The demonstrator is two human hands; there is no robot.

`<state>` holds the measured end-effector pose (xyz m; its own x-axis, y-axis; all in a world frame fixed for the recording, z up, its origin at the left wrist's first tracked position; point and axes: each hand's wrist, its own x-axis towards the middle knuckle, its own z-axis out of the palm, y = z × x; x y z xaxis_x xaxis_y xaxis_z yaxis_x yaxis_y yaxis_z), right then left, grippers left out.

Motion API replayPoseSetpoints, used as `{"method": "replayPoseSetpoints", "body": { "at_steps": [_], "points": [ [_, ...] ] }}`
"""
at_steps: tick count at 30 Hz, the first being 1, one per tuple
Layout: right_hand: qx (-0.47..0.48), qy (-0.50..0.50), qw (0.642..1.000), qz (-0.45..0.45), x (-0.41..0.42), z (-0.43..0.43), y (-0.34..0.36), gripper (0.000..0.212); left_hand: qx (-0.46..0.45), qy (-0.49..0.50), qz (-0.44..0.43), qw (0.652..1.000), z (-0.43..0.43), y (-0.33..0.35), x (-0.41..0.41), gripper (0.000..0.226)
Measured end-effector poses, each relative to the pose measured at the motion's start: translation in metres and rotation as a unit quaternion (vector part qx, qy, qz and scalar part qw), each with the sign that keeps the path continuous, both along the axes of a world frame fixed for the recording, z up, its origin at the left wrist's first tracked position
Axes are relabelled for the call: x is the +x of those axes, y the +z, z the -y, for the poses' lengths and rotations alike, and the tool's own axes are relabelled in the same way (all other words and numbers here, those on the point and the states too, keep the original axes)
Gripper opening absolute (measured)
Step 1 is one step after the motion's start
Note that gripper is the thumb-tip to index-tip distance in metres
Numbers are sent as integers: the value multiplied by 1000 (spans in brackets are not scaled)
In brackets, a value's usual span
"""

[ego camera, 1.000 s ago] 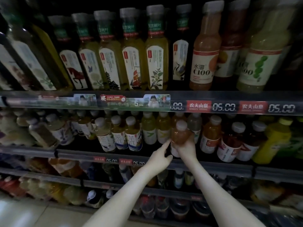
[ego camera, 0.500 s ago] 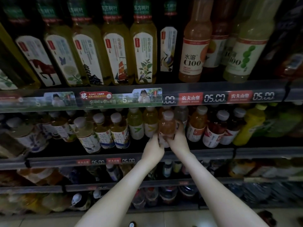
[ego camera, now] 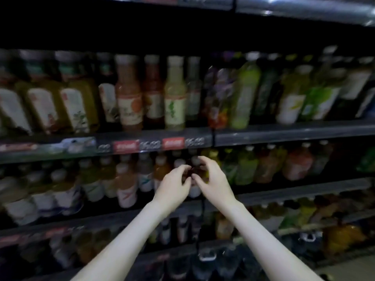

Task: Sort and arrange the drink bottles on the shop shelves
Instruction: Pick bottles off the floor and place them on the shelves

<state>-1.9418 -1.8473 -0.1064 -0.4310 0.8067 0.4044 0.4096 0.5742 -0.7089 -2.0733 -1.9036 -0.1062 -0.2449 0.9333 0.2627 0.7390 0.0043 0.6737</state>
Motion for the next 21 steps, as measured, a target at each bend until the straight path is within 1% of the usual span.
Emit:
{"method": "replayPoseSetpoints", "body": {
  "at_steps": [3,6,9,14,18,21],
  "points": [
    [50,-25,998,-9,71,-24,51,52,68,-15,8,998,-32,47,73,37],
    [84,-55,994,-42,132,-45,92,50,133,-2,31,991,-57,88,140,37],
    [89,-68,991,-76,176,-66,114,51,160,7,37,986,-76,106,197,39],
    [70,-96,986,-114,228,-106,117,54,158,3,42,987,-118,116,252,47],
    [68,-113,985,-111,266,-148,112,57,178,1,2,984,-161,118,279,54],
    [79,-123,985,-92,291,-190,111,63,217,16,-58,974,-203,118,295,56]
  ]
}}
